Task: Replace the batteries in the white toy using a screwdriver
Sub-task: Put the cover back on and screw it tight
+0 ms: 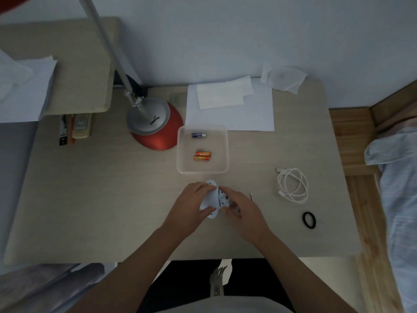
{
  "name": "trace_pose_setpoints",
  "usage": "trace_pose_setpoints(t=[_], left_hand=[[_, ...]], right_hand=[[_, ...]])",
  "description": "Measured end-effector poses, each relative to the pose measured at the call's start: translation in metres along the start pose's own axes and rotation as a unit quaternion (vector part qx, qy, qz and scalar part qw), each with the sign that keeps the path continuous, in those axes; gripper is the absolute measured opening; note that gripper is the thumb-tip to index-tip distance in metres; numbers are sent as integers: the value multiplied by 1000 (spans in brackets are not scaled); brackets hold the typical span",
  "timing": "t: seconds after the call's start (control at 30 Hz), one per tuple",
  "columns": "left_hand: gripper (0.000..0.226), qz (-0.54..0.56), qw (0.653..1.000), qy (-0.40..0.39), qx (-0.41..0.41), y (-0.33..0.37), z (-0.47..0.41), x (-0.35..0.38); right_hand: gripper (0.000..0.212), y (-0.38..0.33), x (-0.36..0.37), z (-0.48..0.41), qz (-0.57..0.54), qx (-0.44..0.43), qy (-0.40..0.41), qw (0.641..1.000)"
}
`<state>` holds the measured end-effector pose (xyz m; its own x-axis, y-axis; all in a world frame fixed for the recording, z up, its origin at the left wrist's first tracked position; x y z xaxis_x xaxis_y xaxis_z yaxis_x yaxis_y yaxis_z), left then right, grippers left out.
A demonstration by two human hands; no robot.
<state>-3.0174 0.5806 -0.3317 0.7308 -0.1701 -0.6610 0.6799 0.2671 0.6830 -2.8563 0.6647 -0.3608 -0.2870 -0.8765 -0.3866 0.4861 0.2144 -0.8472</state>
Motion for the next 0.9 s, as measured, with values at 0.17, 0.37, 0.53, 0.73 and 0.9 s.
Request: trace_pose_setpoints(t=[0.17, 0.37, 0.53, 0.73, 0.9], left_hand=[[53, -6, 1000, -1, 1, -4, -1, 0], [54, 11, 1000, -8, -6, -5, -4, -2], [54, 19, 1000, -12, -7, -6, -4, -1], [53, 18, 1000, -4, -5, -7, -2, 2], [54, 28, 1000, -7, -9, -9, -2, 2]], right_hand=[[54, 3, 2, 0, -15, -1, -1, 1000], [54, 3, 3, 0, -32, -4, 5, 999], [48, 2, 3, -2, -74, 13, 6, 997], [30, -11, -1, -6, -120, 50, 34, 991], [26, -12, 3, -9, -103, 63, 57, 991]])
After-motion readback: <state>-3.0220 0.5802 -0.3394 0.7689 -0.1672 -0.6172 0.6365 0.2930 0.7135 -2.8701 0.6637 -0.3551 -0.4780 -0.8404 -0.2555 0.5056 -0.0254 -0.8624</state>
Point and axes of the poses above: each hand's wrist, its own z-axis away from the middle knuckle, its own x-axis out of the palm, y = z × x, the point moved 4 cm from there along -z, towards the middle knuckle, and after that the axes turned 15 degrees about -y, right-handed, at the moved point
